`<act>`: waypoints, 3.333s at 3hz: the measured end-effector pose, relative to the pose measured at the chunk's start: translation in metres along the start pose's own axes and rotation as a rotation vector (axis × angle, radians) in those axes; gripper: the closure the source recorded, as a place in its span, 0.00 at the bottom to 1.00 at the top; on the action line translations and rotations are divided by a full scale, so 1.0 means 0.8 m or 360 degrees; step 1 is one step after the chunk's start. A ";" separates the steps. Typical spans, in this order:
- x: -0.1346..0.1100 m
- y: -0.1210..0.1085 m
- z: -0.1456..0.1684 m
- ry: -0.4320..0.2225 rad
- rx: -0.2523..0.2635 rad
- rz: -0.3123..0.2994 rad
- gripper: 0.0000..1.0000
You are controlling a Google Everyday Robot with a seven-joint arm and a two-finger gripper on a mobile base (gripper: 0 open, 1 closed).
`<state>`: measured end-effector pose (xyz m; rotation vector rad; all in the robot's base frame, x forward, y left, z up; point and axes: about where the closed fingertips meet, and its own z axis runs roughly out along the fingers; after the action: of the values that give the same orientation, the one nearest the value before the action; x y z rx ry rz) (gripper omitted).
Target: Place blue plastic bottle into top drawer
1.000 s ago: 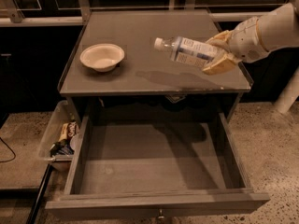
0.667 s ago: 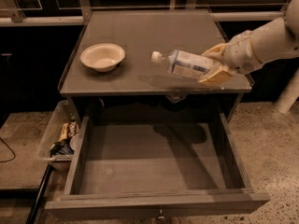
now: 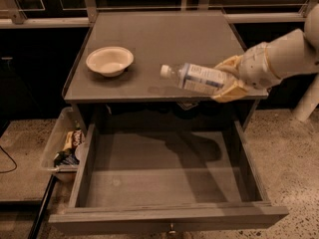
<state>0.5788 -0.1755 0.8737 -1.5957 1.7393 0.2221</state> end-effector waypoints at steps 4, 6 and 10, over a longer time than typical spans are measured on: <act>0.093 0.145 0.030 0.0002 -0.0035 0.0109 1.00; 0.147 0.174 0.115 0.0046 -0.0134 0.0141 1.00; 0.189 0.193 0.194 0.0031 -0.0172 0.0046 0.58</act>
Offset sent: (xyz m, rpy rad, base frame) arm -0.1204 -0.0257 -0.0990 -0.0050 0.0349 -0.0334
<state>0.5094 -0.1707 0.6172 -1.6552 1.7932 0.3207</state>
